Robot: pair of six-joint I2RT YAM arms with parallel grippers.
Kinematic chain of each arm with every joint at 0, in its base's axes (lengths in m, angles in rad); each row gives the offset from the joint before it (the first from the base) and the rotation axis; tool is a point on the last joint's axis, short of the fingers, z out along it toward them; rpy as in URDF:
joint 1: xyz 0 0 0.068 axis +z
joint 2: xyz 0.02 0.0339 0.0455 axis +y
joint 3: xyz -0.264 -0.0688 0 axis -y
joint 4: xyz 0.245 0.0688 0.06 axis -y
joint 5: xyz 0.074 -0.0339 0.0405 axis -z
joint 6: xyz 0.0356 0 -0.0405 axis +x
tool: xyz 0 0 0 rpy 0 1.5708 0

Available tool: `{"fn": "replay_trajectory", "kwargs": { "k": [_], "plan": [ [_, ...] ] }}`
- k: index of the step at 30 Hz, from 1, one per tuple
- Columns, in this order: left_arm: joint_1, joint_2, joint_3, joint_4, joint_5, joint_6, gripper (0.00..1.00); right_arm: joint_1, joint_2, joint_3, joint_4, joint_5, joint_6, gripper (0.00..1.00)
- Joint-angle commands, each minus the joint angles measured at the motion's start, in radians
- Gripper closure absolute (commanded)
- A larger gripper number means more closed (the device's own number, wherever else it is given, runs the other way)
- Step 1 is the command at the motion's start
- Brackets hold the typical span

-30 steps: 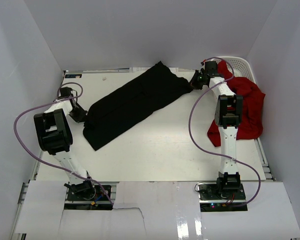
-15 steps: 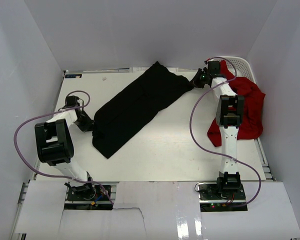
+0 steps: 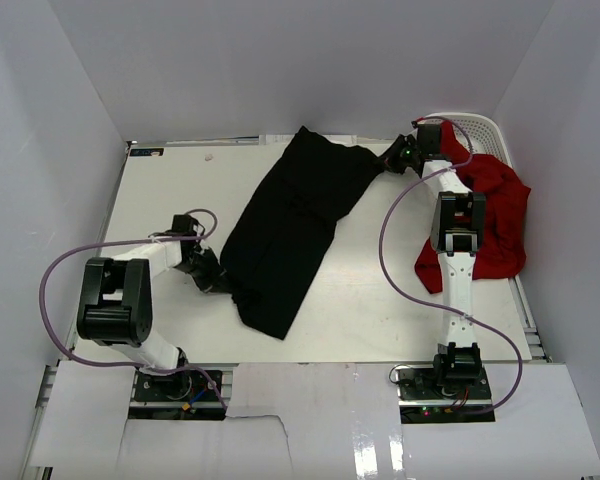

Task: Fold and stack the t-shirts
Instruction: Rotate the tshirt 90 degrees

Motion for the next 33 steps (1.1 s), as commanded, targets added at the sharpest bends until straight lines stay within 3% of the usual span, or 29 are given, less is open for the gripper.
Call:
{"fn": "replay_trajectory", "kwargs": {
  "k": [1,9,14,17,18,23,26,33],
  "plan": [
    [-0.086,-0.027,-0.136,-0.102,0.056,-0.091,1.00,-0.030,0.014,0.054,0.106,-0.038,0.086,0.92],
    [-0.212,-0.243,-0.380,-0.110,0.151,-0.199,1.00,-0.033,0.025,0.058,0.208,-0.032,0.167,0.92],
    [-0.330,-0.350,-0.394,-0.142,0.173,-0.294,1.00,-0.035,0.031,0.054,0.256,-0.045,0.204,0.92],
    [-0.330,-0.407,-0.232,-0.261,0.008,-0.271,1.00,-0.033,0.001,0.026,0.290,-0.084,0.212,0.92],
    [-0.330,-0.374,-0.029,-0.316,-0.049,-0.242,1.00,-0.026,-0.068,-0.019,0.296,-0.132,0.178,0.92],
    [-0.324,-0.273,0.150,-0.354,-0.125,-0.194,1.00,0.029,-0.285,-0.205,0.255,-0.169,0.074,0.92],
    [-0.274,-0.197,0.253,-0.314,-0.143,-0.139,1.00,0.071,-0.443,-0.433,0.202,-0.177,-0.018,0.92],
    [-0.192,-0.017,0.497,-0.138,-0.070,0.039,1.00,0.186,-0.714,-0.733,0.042,-0.138,-0.141,0.92]
  ]
}}
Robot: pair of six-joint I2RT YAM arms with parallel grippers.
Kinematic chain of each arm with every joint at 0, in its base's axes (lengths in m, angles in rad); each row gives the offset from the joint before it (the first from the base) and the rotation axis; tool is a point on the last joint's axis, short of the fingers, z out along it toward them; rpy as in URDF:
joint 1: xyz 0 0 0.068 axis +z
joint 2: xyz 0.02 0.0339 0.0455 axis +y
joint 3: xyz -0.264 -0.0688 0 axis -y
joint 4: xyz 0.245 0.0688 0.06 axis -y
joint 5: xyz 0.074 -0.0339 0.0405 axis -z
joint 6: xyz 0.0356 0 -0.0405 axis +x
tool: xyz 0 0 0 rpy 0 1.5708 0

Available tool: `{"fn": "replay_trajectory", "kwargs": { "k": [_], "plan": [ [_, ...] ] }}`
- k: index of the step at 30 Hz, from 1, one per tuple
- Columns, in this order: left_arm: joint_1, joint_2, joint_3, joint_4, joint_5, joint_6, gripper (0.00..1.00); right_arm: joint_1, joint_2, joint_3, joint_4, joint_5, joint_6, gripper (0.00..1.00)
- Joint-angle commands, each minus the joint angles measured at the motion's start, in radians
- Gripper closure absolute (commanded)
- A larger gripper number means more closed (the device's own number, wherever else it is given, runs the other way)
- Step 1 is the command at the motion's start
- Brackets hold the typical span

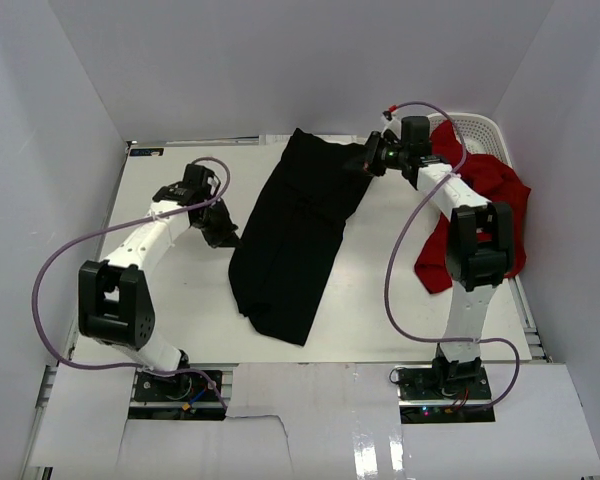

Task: Fold and stack the t-shirts
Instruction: Rotate the tshirt 90 degrees

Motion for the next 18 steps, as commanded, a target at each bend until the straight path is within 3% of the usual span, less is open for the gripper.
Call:
{"fn": "replay_trajectory", "kwargs": {
  "k": [1,5,9,18],
  "plan": [
    [0.005,0.066,0.132,0.117,0.022,0.123,1.00,0.052,-0.101,-0.103,-0.098,0.003,-0.098,0.92],
    [0.005,0.251,0.254,0.173,0.066,0.202,1.00,0.081,-0.114,-0.192,-0.101,-0.008,-0.095,0.92],
    [0.000,0.337,0.312,0.240,0.108,0.233,1.00,0.092,-0.066,-0.204,-0.077,-0.002,-0.094,0.92],
    [-0.001,0.422,0.315,0.314,0.203,0.262,1.00,0.072,0.110,0.041,-0.132,0.018,-0.132,0.92]
  ]
}}
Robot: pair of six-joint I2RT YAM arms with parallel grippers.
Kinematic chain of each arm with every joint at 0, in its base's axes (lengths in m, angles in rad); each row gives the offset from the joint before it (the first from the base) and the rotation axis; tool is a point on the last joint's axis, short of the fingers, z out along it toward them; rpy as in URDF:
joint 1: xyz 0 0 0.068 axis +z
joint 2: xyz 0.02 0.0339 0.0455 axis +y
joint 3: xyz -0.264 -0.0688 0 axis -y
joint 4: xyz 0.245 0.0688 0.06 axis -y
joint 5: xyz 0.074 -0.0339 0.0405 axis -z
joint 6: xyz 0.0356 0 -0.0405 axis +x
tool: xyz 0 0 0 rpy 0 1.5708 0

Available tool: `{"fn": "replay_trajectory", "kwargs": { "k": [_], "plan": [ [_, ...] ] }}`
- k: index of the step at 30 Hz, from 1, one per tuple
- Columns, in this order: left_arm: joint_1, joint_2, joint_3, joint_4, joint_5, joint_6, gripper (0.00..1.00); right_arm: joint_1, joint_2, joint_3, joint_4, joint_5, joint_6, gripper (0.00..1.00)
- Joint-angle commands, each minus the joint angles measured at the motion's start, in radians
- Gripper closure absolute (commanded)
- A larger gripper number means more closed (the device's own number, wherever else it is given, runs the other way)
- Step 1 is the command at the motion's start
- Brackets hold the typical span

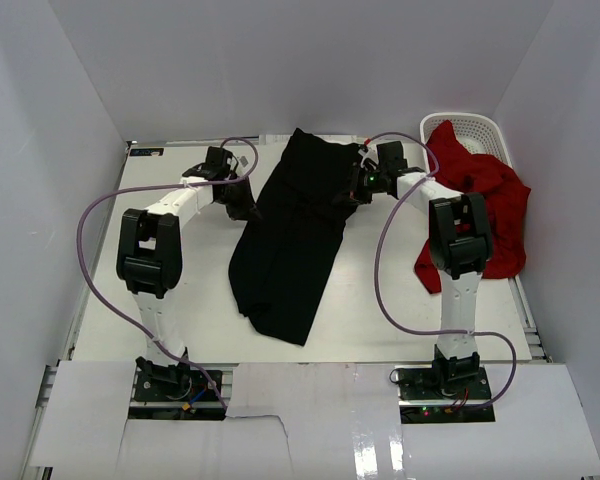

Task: Fold and stack the t-shirts
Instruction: Rotate the tshirt 90 degrees

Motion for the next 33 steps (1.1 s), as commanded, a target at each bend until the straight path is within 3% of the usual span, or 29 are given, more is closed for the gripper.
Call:
{"fn": "replay_trajectory", "kwargs": {
  "k": [1,6,18,33],
  "plan": [
    [-0.004,-0.021,0.012,0.053,0.067,0.037,1.00,-0.025,0.054,0.146,-0.030,0.002,-0.034,0.92],
    [-0.009,-0.021,-0.025,0.053,0.050,0.062,1.00,-0.030,0.136,0.256,-0.065,0.042,-0.043,0.92],
    [-0.052,0.032,-0.062,-0.004,-0.121,0.094,1.00,-0.043,0.130,0.218,-0.111,0.159,-0.067,0.92],
    [-0.112,0.066,-0.151,-0.052,-0.214,0.073,1.00,-0.071,0.297,0.407,-0.209,0.211,-0.089,0.92]
  ]
}}
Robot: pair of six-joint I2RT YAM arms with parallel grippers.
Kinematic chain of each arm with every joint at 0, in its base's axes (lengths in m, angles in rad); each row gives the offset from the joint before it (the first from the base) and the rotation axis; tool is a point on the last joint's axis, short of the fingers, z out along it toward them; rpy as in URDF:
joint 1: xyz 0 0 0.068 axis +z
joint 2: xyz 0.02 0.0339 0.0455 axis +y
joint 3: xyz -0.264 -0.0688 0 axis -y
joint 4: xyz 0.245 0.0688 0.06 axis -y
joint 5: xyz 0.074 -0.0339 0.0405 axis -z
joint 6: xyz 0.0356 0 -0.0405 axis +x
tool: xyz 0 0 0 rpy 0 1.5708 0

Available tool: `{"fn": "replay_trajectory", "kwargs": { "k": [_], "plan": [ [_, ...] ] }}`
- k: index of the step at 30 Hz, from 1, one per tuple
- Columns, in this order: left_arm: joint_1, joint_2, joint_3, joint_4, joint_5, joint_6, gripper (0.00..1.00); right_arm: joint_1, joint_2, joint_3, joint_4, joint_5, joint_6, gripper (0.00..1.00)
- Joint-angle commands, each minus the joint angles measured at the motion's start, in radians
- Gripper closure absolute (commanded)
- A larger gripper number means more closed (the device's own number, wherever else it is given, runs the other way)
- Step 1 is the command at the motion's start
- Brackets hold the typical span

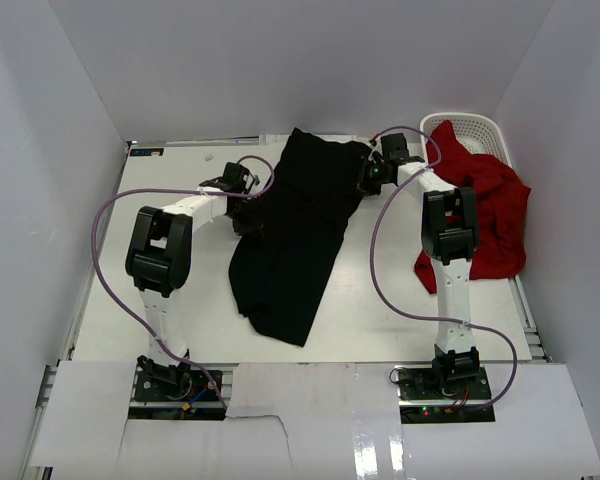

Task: Fold and stack the t-shirts
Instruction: Rotate the tshirt 90 degrees

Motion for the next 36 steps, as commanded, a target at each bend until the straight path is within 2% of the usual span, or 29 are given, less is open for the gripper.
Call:
{"fn": "replay_trajectory", "kwargs": {
  "k": [1,5,10,15,20,27,31,36],
  "plan": [
    [-0.037,0.007,-0.081,-0.059,-0.053,-0.001,1.00,-0.016,0.045,0.066,-0.037,0.040,-0.026,0.92],
    [-0.063,-0.034,-0.145,-0.057,-0.037,-0.031,1.00,-0.034,0.110,0.160,-0.074,0.032,-0.026,0.91],
    [-0.155,-0.105,-0.277,-0.028,-0.011,-0.100,1.00,-0.040,0.156,0.253,-0.080,-0.002,-0.036,0.91],
    [-0.250,-0.152,-0.357,0.008,0.019,-0.198,1.00,-0.039,0.193,0.292,-0.068,-0.049,-0.026,0.92],
    [-0.292,-0.159,-0.388,0.035,0.035,-0.246,1.00,-0.033,0.207,0.304,-0.034,-0.080,0.004,0.92],
    [-0.294,-0.148,-0.336,-0.014,-0.002,-0.255,1.00,-0.020,0.243,0.359,-0.003,-0.111,0.055,0.92],
    [-0.278,-0.145,-0.278,-0.083,-0.091,-0.251,1.00,-0.020,0.231,0.342,0.009,-0.118,0.055,0.92],
    [-0.111,-0.137,-0.291,-0.047,-0.007,-0.209,1.00,-0.022,0.217,0.292,0.012,-0.124,0.038,0.92]
  ]
}}
